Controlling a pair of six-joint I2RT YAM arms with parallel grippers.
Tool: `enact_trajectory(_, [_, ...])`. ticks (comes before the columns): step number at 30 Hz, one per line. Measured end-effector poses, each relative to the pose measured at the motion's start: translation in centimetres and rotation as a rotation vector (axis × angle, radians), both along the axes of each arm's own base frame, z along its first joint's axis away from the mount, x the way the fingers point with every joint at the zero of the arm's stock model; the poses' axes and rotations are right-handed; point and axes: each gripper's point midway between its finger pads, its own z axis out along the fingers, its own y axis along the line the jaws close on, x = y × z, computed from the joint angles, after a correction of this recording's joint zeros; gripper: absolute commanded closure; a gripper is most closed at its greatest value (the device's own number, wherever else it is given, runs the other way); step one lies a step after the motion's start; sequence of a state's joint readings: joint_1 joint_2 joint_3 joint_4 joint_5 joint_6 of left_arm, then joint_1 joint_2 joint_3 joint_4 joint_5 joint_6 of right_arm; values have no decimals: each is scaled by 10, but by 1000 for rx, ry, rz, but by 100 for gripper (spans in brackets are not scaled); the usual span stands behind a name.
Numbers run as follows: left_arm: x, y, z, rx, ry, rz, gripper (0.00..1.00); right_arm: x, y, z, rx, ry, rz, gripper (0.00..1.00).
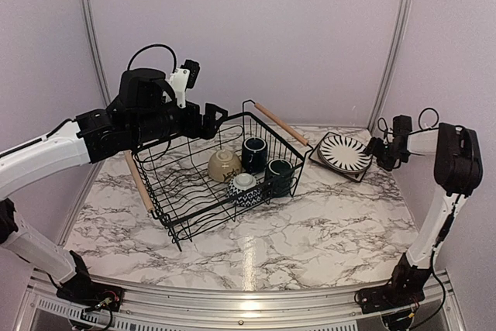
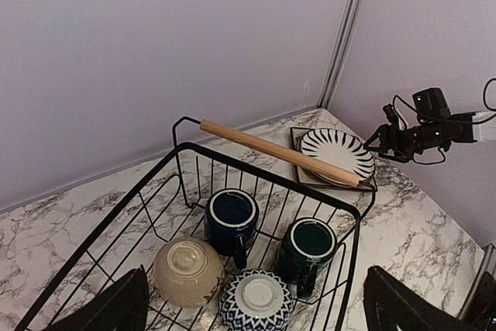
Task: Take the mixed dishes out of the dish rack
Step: Place the plate with another plate, then grab the bowl from the dish rack.
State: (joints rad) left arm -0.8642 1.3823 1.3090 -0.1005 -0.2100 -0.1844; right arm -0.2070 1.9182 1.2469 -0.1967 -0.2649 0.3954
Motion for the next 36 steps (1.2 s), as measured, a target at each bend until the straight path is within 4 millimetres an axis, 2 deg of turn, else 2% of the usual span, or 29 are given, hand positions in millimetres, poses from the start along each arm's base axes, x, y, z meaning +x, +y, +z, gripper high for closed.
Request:
enact_trajectory(3, [7,2,-9,13,47,19,1,-7,-6,9,-43,2,-19,20])
enact_trajectory(5, [15,-1,-12,13,73,25,1,-16,-8,24,-74,-17,-23,20])
enact_trajectory(11, [38,-26,-29,37,170,4,1,-39,-13,65,-167,-79,-25,20])
enact_trajectory(15, [48,-45,-56,90,257,-20,4,-52,-12,70,-191,-80,-18,20])
enact_trajectory(19, [57,-61,-82,138,336,-38,7,-64,0,72,-189,-67,12,20])
enact_trajectory(24, [59,-76,-128,204,447,-74,8,-68,11,91,-191,-106,53,11])
enact_trajectory(27, [59,-77,-158,251,503,-79,8,-71,14,108,-204,-149,67,3])
enact_trajectory(30, [58,-78,-187,300,563,-85,8,-74,20,133,-205,-217,93,2])
enact_trajectory(33, [59,-80,-200,319,586,-85,8,-78,28,162,-195,-305,117,1])
enact_trajectory(36, [60,-81,-213,338,608,-81,8,-86,34,202,-194,-447,117,2])
